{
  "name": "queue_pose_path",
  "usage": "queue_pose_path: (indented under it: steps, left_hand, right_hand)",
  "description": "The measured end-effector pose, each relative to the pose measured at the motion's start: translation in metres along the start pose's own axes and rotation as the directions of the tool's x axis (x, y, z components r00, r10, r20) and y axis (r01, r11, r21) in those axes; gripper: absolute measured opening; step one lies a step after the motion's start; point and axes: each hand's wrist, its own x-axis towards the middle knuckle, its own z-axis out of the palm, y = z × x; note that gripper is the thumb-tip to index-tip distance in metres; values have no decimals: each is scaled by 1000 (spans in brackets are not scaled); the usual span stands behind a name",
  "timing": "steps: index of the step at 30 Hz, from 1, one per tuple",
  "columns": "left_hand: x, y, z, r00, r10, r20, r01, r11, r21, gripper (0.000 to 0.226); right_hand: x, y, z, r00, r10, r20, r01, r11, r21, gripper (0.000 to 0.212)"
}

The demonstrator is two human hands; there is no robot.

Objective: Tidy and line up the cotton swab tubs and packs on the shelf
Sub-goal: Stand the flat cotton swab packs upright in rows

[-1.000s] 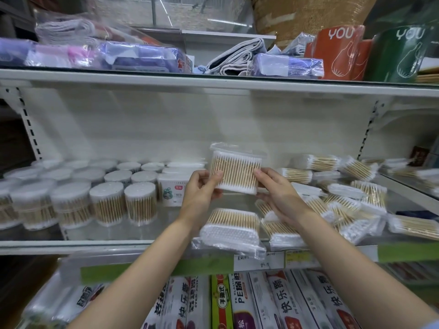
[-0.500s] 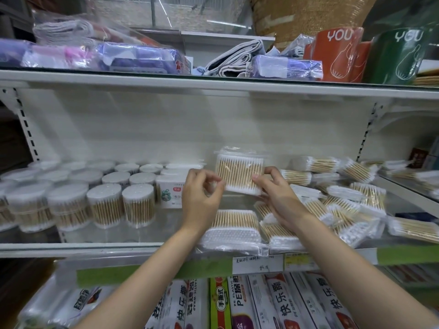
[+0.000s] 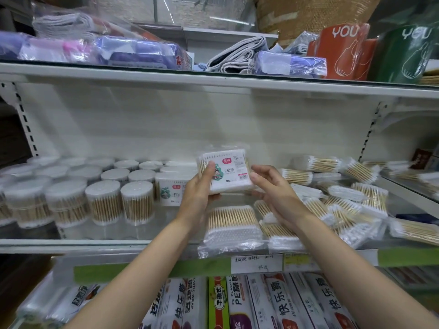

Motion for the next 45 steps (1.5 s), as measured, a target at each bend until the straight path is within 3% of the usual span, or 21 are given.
queue_pose_path:
  steps: [12,20,25,27,30,32,35,39,42,45]
  left_hand:
    - [0,-1,2,999,-32,-19,32,999,25,44]
    - [1,7,-2,993,76,-91,-48,960,277,44]
    - [5,46,-10,928,291,-231,-90,780,619,36]
    - [6,65,-14,970,179,-167,-36,780,624,48]
    - [4,90,-22,997,-10,-71,40,904,427,77]
    - [6,100,-36,999,-8,-41,27,868,496,71]
    - [9,108,-59,994,-86,64,36,830,557,43]
    - [18,106,-74,973,-189,132,18,634,773,47]
    - [22,100,-76,959,-206,193,-60,520,852,48]
    - [27,91,-82,947,-201,251,-218,173,960,42]
  right_hand:
    - [-3,-3,2,996,43,83,-35,994,-101,34]
    - [-2,-11,5,991,104,89,-97,992,-79,32]
    - [5,-32,19,995,69,67,-61,991,-118,18]
    - [8,-43,33,998,-6,70,17,987,-162,19]
    - [10,-57,59,976,-123,182,172,943,-286,23]
    - [13,-61,70,951,-114,286,209,921,-328,15]
    - [24,-59,77,941,-60,334,184,918,-352,10]
    - [36,-45,87,961,-22,277,130,916,-378,26]
    - [42,-37,90,970,-13,243,170,751,-638,45]
    - [42,-29,96,956,49,290,201,612,-765,35]
